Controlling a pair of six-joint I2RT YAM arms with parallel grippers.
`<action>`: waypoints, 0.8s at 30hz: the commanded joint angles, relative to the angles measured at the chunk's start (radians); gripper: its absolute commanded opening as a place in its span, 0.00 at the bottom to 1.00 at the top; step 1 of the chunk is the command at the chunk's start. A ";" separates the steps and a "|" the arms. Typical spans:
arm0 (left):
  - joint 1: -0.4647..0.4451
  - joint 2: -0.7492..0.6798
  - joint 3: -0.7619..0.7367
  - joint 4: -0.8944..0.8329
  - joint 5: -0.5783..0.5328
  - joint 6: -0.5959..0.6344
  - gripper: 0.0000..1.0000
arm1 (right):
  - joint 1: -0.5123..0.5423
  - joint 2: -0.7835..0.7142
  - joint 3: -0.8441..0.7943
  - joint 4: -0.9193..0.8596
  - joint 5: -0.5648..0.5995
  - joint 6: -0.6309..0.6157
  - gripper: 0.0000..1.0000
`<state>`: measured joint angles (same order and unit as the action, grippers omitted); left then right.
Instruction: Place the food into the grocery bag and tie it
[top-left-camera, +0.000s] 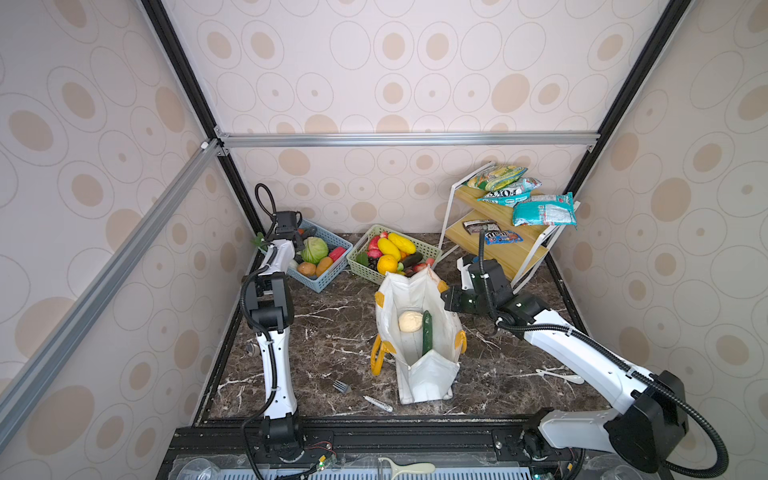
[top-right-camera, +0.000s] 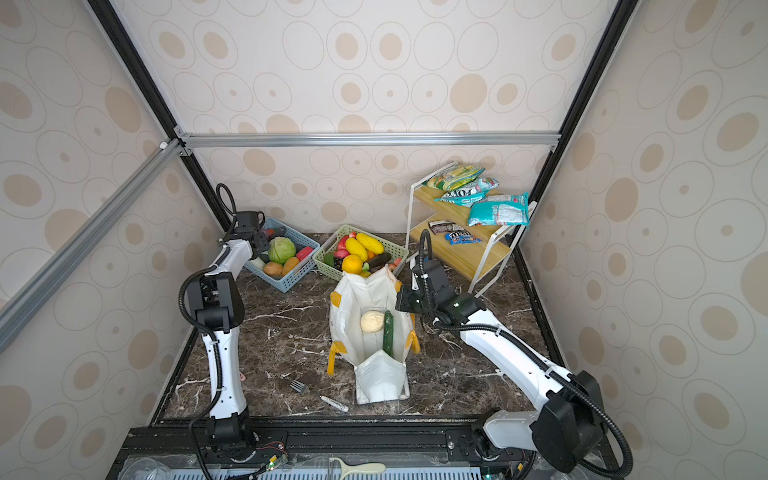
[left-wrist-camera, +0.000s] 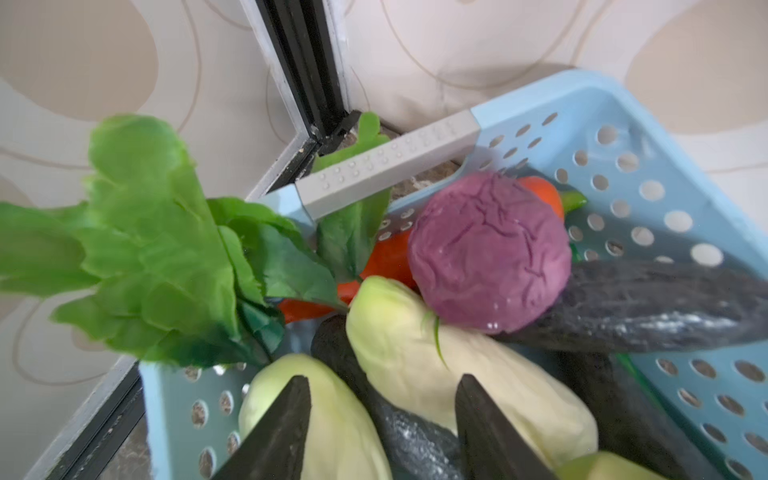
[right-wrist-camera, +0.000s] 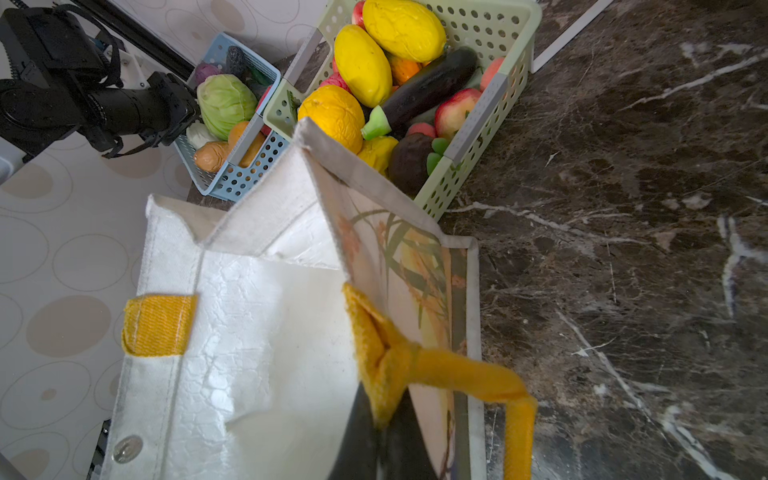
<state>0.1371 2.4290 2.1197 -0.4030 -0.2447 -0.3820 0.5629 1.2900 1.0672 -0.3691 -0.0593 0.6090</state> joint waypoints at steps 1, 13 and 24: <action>0.004 -0.079 -0.045 -0.051 0.022 0.010 0.62 | 0.011 0.000 0.013 0.004 0.010 0.012 0.00; 0.005 -0.292 -0.259 -0.098 -0.073 -0.133 0.61 | 0.020 -0.034 0.000 0.004 0.015 0.012 0.00; 0.004 -0.288 -0.340 -0.089 0.030 -0.239 0.53 | 0.022 -0.066 -0.018 0.005 0.022 0.001 0.00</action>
<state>0.1375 2.1353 1.7805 -0.4805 -0.2241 -0.5716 0.5777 1.2613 1.0622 -0.3779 -0.0521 0.6090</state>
